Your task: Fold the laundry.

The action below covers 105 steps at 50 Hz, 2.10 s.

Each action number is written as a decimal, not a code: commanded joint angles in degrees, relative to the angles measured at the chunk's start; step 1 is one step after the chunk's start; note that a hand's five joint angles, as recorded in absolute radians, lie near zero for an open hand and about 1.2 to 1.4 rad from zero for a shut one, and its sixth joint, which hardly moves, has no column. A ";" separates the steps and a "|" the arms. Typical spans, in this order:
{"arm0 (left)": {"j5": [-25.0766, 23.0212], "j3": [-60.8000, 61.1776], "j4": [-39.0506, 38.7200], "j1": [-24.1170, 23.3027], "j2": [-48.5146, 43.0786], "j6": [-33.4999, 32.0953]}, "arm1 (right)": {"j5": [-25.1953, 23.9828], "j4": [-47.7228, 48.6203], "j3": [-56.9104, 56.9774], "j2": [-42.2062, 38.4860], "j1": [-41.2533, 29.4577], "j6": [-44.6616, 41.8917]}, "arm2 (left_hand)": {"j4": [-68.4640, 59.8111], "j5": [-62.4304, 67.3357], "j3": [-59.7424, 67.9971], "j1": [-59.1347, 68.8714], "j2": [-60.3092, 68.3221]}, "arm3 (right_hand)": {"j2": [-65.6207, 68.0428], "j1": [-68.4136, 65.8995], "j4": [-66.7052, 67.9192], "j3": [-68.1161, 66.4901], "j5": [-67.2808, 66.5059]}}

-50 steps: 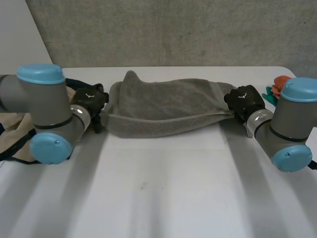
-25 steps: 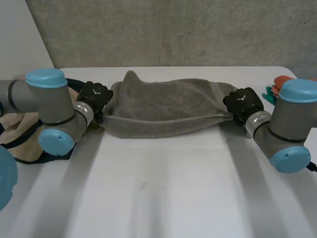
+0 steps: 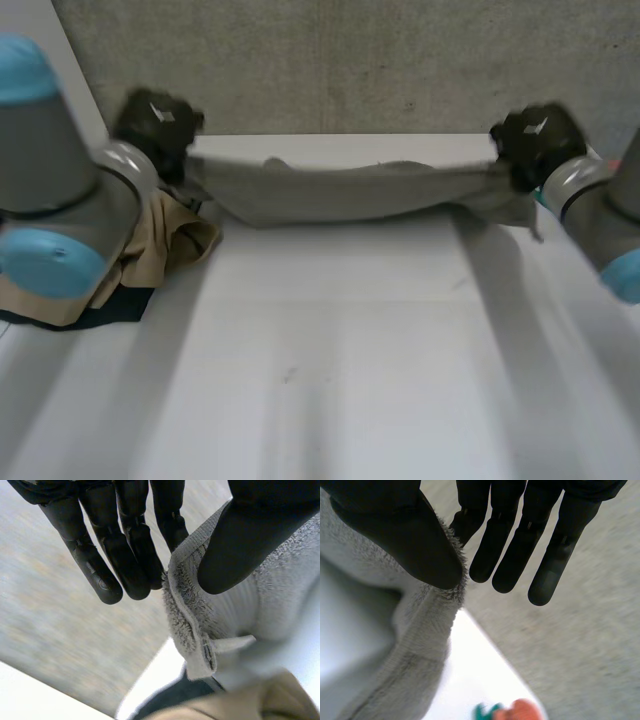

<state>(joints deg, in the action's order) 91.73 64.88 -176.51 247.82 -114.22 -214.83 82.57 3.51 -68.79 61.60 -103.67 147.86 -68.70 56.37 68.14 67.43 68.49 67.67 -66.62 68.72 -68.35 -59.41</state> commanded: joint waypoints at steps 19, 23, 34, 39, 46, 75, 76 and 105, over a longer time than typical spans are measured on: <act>0.02 -15.47 6.36 -0.41 -10.48 -2.35 | -8.83 -21.09 23.78 -5.51 3.12 -3.44 | -11.30 13.63 11.86 12.57 11.51 | 12.33 -13.38 11.28 -11.65 -10.59; -0.68 -27.33 5.04 -0.41 -18.04 0.10 | -6.73 -14.95 30.63 -12.71 2.07 -6.44 | -11.30 13.63 11.86 12.57 11.51 | 12.33 -13.38 11.28 -11.65 -10.59; 10.74 -52.84 -13.50 -0.50 -19.81 17.16 | 3.92 22.40 43.57 -17.39 1.01 7.26 | -11.30 13.63 11.86 12.57 11.51 | 12.33 -13.38 11.28 -11.65 -10.59; 9.00 -50.13 -12.99 -1.03 -18.68 15.85 | 1.37 24.19 38.22 -14.58 0.92 8.59 | -11.30 13.63 11.86 12.57 11.51 | 12.33 -13.38 11.28 -11.65 -10.59; 7.76 -36.88 -11.75 -0.24 -15.77 16.46 | 0.40 17.60 32.33 -11.94 1.36 8.76 | -11.30 13.63 11.86 12.57 11.51 | 12.33 -13.38 11.28 -11.65 -10.59; 0.02 5.87 -18.78 0.82 -15.51 6.53 | -6.28 2.91 3.83 -16.77 6.55 8.59 | -11.30 13.63 11.86 12.57 11.51 | 12.33 -13.38 11.28 -11.65 -10.59; -0.06 5.96 -18.69 0.82 -15.42 6.53 | -6.11 2.47 4.01 -16.86 6.72 8.94 | -11.30 13.63 11.86 12.57 11.51 | 12.33 -13.38 11.28 -11.65 -10.59; -0.15 6.05 -17.29 0.47 -13.49 7.14 | -4.96 -9.66 5.25 -12.73 11.38 16.50 | -11.30 13.63 11.86 12.57 11.51 | -33.11 32.05 -34.15 33.78 34.84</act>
<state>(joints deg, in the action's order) 91.49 71.17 -193.96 248.50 -128.39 -207.65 78.52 -4.58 -61.31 45.11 -93.43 164.77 -68.93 56.37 68.45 67.43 68.75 36.59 -36.70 36.60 -36.86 -25.59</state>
